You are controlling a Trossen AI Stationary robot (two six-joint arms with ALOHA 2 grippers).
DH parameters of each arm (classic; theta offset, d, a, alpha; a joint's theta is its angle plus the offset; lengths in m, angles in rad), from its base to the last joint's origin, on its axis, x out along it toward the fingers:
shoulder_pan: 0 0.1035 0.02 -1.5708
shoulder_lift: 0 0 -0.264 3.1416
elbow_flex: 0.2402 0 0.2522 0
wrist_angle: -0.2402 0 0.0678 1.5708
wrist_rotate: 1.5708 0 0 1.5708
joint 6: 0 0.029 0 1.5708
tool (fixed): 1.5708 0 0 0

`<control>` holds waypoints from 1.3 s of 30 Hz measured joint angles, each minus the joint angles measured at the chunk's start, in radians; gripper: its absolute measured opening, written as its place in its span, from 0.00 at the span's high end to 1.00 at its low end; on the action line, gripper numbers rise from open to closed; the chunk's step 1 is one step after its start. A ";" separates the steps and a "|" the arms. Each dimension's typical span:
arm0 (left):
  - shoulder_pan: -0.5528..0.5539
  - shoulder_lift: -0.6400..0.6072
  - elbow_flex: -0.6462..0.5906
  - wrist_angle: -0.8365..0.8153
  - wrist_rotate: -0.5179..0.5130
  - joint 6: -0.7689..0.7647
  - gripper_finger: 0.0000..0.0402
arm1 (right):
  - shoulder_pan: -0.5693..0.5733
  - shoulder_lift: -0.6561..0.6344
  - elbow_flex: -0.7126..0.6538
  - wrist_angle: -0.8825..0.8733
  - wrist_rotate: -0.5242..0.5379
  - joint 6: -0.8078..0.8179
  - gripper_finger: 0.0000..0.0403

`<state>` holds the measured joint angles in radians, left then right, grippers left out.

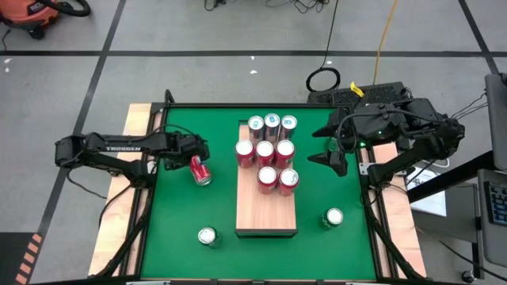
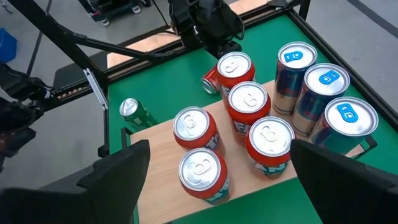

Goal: Place canned beverage on shelf
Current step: Put the orange soda can on the shelf aligned with the other orange soda cans

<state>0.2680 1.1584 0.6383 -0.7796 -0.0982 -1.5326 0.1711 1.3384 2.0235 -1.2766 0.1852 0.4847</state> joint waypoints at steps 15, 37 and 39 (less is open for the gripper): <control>-0.004 -0.001 -0.124 0.205 -0.021 -0.023 0.22 | 0.000 0.001 0.000 0.023 0.001 -0.026 0.06; -0.010 -0.130 -0.081 0.320 -0.172 0.151 0.30 | 0.000 0.001 0.000 0.045 -0.001 0.027 0.06; -0.014 -0.174 -0.063 0.322 -0.226 0.198 0.30 | 0.000 0.001 0.000 0.059 -0.002 0.027 0.06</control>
<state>0.2537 0.9840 0.5753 -0.4571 -0.3246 -1.3351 0.1711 1.3396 2.0235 -1.2178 0.1837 0.5120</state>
